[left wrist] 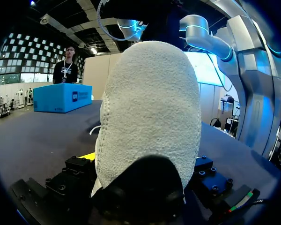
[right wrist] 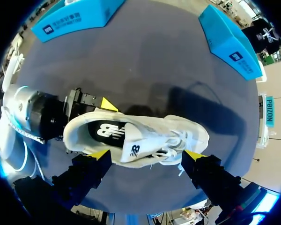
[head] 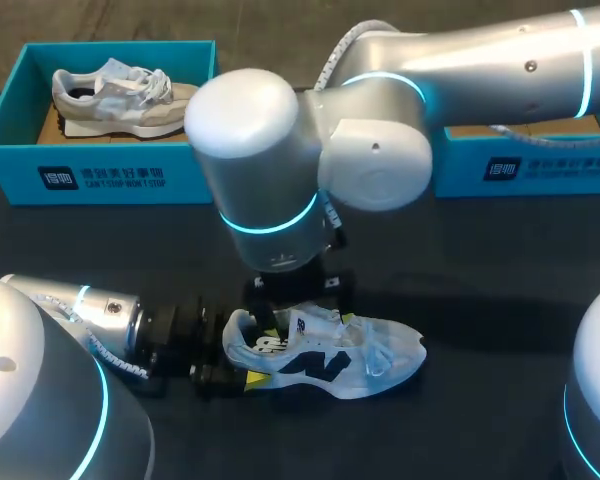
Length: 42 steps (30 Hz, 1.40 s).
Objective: Take the shoe out of the shoebox, open the shoe tongue, remove and reinsert the insole, then place the shoe into the shoebox
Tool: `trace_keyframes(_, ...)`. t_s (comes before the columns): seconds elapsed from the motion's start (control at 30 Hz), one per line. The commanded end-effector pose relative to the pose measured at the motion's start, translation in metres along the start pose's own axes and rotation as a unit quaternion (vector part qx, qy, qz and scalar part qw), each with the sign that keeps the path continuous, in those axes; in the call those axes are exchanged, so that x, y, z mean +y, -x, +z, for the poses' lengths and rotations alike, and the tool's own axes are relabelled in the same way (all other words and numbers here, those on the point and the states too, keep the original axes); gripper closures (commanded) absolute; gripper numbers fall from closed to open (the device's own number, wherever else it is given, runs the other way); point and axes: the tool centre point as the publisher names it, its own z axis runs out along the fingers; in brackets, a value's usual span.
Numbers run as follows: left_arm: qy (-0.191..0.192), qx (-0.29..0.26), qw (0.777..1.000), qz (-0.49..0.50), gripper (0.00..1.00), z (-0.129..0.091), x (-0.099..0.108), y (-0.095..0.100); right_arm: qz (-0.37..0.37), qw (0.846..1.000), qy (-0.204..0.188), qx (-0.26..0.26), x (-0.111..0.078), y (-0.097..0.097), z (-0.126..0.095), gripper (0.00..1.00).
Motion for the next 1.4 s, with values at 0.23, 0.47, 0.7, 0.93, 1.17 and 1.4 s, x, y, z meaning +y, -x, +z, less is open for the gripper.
trace_keyframes(0.23,0.001,-0.002,1.000,0.000,1.00,0.003,0.003,0.000,0.105,0.990,0.007,-0.097,0.003,-0.004,0.018,0.00)
trace_keyframes(0.47,0.001,-0.002,1.000,0.000,1.00,0.003,0.003,0.000,0.121,0.987,0.007,-0.104,0.005,0.005,0.023,0.00)
trace_keyframes(0.7,0.001,-0.002,1.000,0.000,1.00,0.003,0.003,0.000,0.140,0.983,0.005,-0.118,0.005,0.012,0.027,0.00)
trace_keyframes(0.93,0.001,-0.002,1.000,0.000,1.00,0.003,0.003,0.000,0.153,0.981,0.002,-0.120,-0.001,0.012,0.032,0.00)
trace_keyframes(1.17,0.001,-0.002,1.000,0.000,1.00,0.003,0.003,0.000,0.177,0.976,0.010,-0.125,-0.010,0.014,0.030,0.00)
trace_keyframes(1.4,0.001,-0.002,1.000,0.000,1.00,0.003,0.003,0.000,0.191,0.976,0.009,-0.107,-0.012,0.027,0.030,0.00)
